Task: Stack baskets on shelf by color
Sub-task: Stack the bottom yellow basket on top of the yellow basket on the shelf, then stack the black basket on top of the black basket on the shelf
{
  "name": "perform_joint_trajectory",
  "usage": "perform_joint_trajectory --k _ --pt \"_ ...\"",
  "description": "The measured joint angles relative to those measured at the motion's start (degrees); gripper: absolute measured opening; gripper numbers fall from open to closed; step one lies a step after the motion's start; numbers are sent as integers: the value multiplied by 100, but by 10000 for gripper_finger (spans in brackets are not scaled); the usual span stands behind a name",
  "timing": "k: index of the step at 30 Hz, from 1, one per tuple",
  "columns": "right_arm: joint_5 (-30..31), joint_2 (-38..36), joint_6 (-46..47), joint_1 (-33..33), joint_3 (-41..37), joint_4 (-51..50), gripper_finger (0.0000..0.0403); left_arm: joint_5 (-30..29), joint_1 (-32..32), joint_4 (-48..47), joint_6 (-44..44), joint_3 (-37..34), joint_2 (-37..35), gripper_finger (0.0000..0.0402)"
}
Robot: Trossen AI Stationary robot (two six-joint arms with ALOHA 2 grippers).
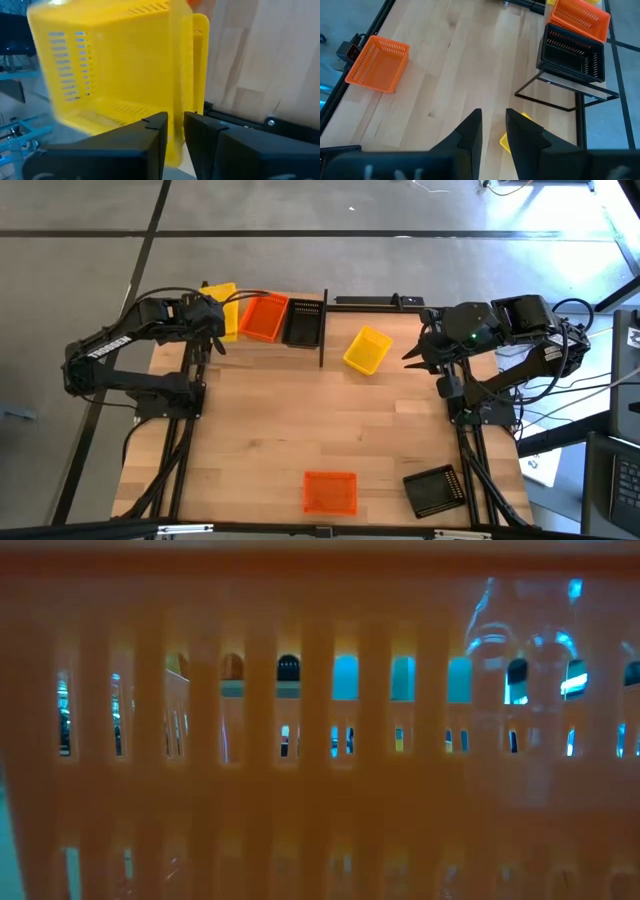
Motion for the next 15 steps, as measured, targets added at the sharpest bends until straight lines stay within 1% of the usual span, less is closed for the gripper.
perform_joint_trajectory --k 2,9,13,15 --pt "-1 2 0 0 0 0 86 -102 0 0 -2 0 0 56" --pt "0 0 2 0 2 0 86 -729 -6 -4 100 0 0 54" --pt "0 2 2 0 1 0 86 -756 -7 -8 -43 218 -3 52" --pt "3 2 72 -1 1 -1 86 -749 -7 36 -315 424 -4 52"
